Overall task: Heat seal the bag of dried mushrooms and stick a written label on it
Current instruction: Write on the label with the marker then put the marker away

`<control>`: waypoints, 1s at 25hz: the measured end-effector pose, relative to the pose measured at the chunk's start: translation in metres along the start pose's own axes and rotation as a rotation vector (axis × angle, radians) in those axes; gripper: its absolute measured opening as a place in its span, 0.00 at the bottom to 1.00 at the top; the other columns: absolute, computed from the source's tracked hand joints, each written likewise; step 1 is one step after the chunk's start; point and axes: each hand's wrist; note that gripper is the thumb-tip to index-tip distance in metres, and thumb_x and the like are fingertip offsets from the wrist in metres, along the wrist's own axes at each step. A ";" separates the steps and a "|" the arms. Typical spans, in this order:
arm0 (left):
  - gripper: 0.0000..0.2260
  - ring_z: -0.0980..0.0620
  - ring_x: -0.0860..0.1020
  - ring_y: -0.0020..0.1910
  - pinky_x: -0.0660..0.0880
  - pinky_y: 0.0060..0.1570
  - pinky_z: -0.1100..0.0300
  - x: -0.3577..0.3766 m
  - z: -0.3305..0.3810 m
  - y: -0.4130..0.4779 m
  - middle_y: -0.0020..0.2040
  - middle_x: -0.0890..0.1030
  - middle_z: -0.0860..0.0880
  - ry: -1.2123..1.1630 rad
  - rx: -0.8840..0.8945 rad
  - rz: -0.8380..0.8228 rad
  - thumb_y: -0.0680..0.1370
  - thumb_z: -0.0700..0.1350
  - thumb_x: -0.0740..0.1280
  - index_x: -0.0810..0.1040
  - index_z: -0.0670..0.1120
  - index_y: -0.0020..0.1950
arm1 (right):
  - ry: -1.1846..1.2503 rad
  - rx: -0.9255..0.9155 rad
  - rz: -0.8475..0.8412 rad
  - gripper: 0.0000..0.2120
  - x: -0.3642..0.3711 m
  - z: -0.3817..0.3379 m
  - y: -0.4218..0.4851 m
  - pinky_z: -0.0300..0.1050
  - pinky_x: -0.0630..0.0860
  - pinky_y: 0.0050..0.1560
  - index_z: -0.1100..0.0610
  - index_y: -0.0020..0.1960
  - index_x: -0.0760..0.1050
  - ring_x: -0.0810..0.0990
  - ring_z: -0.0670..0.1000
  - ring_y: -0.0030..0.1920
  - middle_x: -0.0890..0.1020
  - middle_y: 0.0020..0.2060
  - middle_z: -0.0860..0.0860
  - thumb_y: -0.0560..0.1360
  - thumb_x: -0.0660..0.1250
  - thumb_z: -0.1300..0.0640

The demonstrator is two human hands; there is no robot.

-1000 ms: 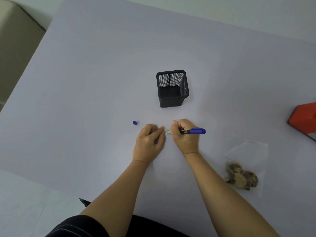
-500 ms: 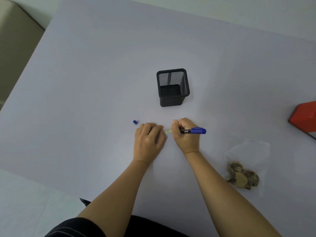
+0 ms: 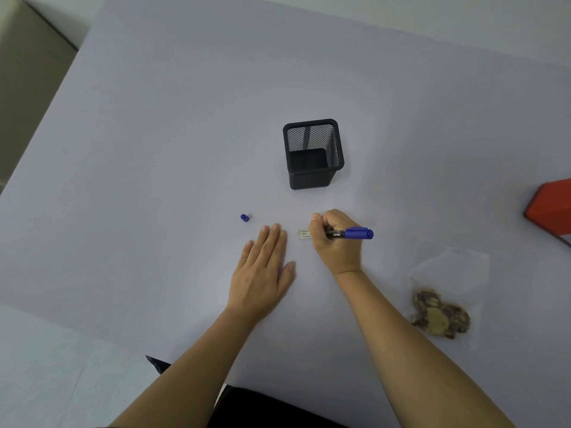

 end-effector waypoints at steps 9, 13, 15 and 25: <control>0.27 0.51 0.47 0.75 0.44 0.72 0.52 -0.002 0.002 0.000 0.75 0.49 0.51 0.004 0.000 -0.072 0.79 0.54 0.48 0.52 0.44 0.76 | -0.022 0.005 0.000 0.18 -0.001 -0.001 -0.001 0.29 0.63 0.29 0.58 0.28 0.63 0.64 0.44 0.26 0.67 0.24 0.50 0.74 0.61 0.55; 0.27 0.51 0.47 0.75 0.44 0.72 0.51 -0.002 0.003 0.001 0.75 0.50 0.51 0.015 0.006 -0.068 0.79 0.54 0.48 0.54 0.44 0.76 | -0.010 0.016 -0.001 0.19 -0.001 0.000 -0.001 0.29 0.63 0.29 0.61 0.27 0.64 0.65 0.44 0.27 0.68 0.23 0.50 0.74 0.61 0.55; 0.27 0.50 0.49 0.75 0.45 0.72 0.49 -0.001 0.003 0.001 0.75 0.52 0.50 0.031 0.008 -0.052 0.79 0.54 0.50 0.56 0.43 0.75 | -0.013 0.012 0.000 0.19 -0.001 0.000 -0.001 0.30 0.63 0.29 0.62 0.27 0.64 0.65 0.45 0.28 0.68 0.23 0.52 0.74 0.61 0.55; 0.26 0.48 0.55 0.74 0.51 0.71 0.46 -0.002 0.004 0.001 0.74 0.63 0.45 0.043 0.024 -0.005 0.78 0.52 0.52 0.62 0.42 0.73 | 0.024 0.032 0.011 0.16 -0.001 -0.004 0.000 0.26 0.62 0.30 0.55 0.28 0.62 0.67 0.40 0.28 0.66 0.24 0.50 0.74 0.61 0.57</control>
Point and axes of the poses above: each hand's wrist, its own y-axis towards the middle knuckle, its own x-axis out of the palm, z = x × y
